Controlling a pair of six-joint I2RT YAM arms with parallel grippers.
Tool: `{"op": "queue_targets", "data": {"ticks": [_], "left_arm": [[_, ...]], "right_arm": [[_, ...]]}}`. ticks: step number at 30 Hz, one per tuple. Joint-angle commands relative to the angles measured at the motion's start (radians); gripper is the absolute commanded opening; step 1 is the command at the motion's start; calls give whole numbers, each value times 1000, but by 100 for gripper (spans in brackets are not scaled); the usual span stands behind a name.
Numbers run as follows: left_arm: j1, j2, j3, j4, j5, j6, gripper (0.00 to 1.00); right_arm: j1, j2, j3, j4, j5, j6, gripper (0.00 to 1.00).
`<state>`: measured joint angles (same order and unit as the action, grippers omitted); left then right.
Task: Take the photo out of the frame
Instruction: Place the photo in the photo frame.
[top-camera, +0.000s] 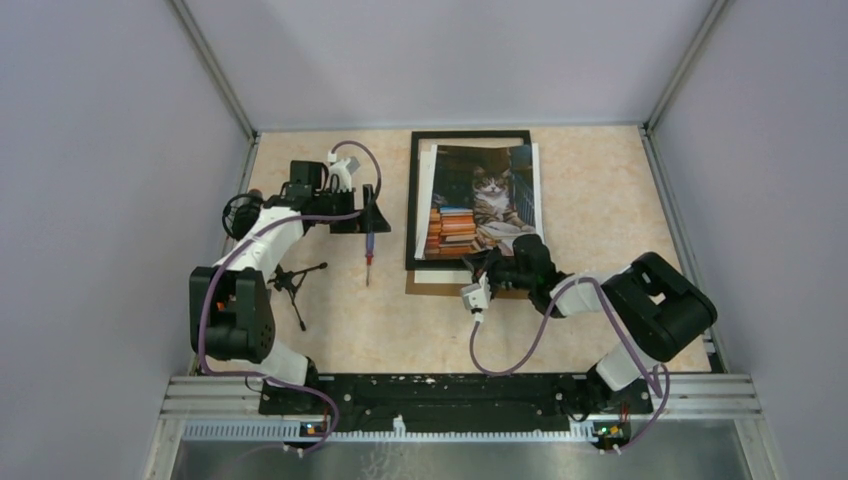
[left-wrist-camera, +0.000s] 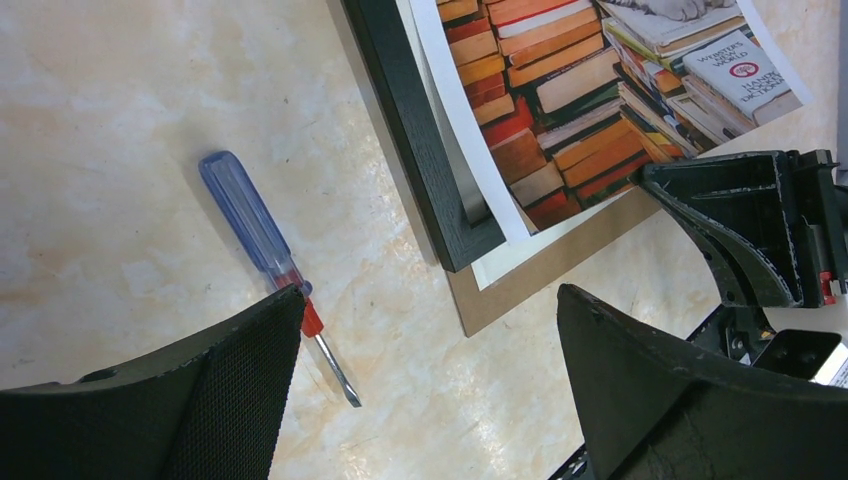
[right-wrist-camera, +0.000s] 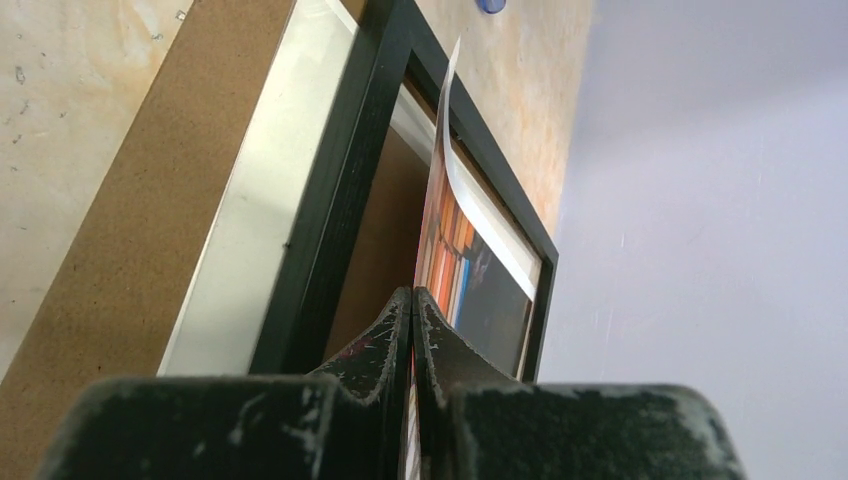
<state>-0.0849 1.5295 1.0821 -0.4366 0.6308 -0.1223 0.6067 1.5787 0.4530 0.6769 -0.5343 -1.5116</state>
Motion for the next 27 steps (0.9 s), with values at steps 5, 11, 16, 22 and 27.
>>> {"op": "queue_targets", "data": {"ticks": [5,11,16,22,27], "left_arm": [[-8,52,86,4,6,22,99],[-13,56,87,8,1,21,99],[-19,44,82,5,-11,39,99],[-49,32,88,15,-33,72,99],[-72,49,105,29,-39,87,99]], "right_arm": [[-16,52,75,39,-124,-57,0],[-47,129,126,47,-206,-150,0],[-53,139,140,70,-164,-144,10],[-52,-29,125,-19,-110,-6,65],[-51,-190,167,-297,-75,73,77]]}}
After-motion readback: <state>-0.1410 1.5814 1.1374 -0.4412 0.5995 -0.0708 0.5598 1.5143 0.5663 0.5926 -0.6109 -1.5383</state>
